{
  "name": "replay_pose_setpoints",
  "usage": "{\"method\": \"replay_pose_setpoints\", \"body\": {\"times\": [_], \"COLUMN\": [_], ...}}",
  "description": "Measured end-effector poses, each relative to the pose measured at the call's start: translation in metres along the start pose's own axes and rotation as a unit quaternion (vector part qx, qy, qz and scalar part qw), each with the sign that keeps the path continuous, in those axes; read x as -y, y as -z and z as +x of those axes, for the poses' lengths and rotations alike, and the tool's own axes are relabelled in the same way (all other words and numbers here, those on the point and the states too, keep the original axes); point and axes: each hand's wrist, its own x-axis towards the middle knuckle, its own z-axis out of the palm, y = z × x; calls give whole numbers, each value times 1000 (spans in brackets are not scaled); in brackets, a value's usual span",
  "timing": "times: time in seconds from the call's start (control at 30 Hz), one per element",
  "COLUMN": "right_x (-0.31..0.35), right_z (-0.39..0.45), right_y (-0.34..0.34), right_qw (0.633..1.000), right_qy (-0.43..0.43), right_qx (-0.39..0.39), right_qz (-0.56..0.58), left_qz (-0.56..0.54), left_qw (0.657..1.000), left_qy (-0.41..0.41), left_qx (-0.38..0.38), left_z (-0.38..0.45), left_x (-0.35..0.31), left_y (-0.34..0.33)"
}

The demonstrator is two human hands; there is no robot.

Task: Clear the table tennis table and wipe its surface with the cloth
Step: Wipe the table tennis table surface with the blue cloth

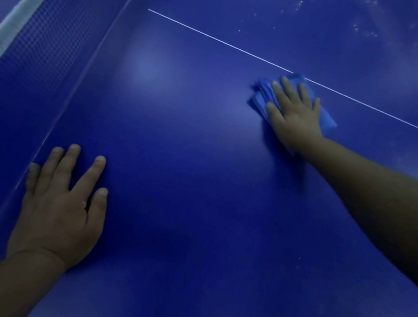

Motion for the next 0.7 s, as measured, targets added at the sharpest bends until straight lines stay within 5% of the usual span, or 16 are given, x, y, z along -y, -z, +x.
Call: {"method": "replay_pose_setpoints", "body": {"times": [0.07,0.13,0.23,0.3,0.37,0.47,0.53,0.6,0.7], "right_x": [39,71,66,25,-19,-55,-59,-51,-32], "right_z": [4,-35,-144,-164,-128,-47,-22,-28,-107], "right_y": [-7,-18,-28,-20,-16,-5,2,0,-14], "right_qw": [999,981,890,854,890,991,999,999,995], "right_qy": [41,188,450,515,447,126,-36,-51,91], "right_qx": [5,8,37,57,39,-5,-11,-17,-16], "right_qz": [-15,-47,-59,-58,-77,-42,-7,-6,-37], "left_qz": [1,-1,-2,-4,0,-3,-8,-5,-4], "left_qw": [1000,1000,1000,1000,1000,1000,1000,1000,1000], "left_qy": [-2,-3,-2,-4,-5,-6,-8,-9,-11], "left_qx": [0,-1,2,2,-2,-7,-10,-10,-5], "left_z": [-1,0,1,2,2,1,1,1,2], "left_x": [1,1,2,3,4,4,3,2,2], "left_y": [-1,0,0,0,0,0,1,1,1]}}
